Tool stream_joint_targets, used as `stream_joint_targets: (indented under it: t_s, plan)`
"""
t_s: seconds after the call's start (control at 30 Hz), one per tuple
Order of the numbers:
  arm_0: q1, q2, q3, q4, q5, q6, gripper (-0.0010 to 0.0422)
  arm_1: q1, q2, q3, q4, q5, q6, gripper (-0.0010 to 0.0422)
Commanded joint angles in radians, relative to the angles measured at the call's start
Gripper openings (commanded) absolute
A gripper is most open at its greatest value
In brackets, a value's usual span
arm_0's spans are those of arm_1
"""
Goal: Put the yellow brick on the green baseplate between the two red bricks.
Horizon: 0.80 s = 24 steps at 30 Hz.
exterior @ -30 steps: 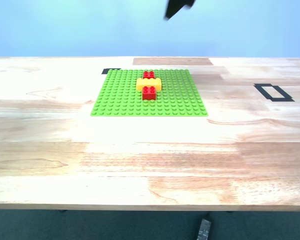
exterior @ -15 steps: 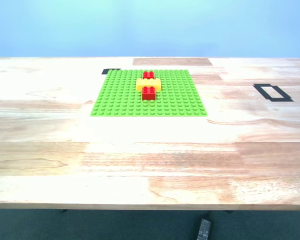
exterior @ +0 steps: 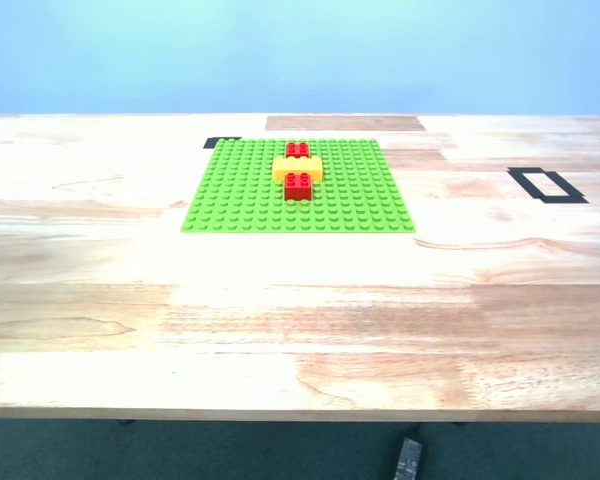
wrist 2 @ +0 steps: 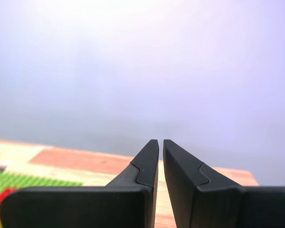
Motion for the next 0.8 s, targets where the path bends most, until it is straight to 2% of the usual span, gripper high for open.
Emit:
stream_joint_targets:
  t_s: [0.03, 0.17, 0.37, 0.63, 0.8]
  plan:
    - [0.000, -0.080, -0.084, 0.017, -0.010, -0.049, 0.0000, 0.000, -0.051, -0.025, -0.005, 0.047, 0.009, 0.0012]
    - [0.000, -0.153, -0.163, 0.035, -0.016, -0.069, 0.0000, 0.000, -0.084, -0.066, -0.058, 0.040, 0.020, -0.0001]
    - [0.000, -0.193, -0.221, 0.059, -0.034, -0.105, 0.0000, 0.002, -0.105, -0.143, -0.039, 0.045, 0.049, -0.0001]
    - [0.000, -0.193, -0.278, 0.094, -0.042, -0.106, 0.0000, 0.003, -0.106, -0.256, 0.111, -0.006, 0.031, -0.0001]
    - [0.000, -0.193, -0.321, 0.156, -0.042, -0.109, 0.0000, 0.000, -0.106, -0.316, 0.172, -0.007, 0.024, -0.0001]
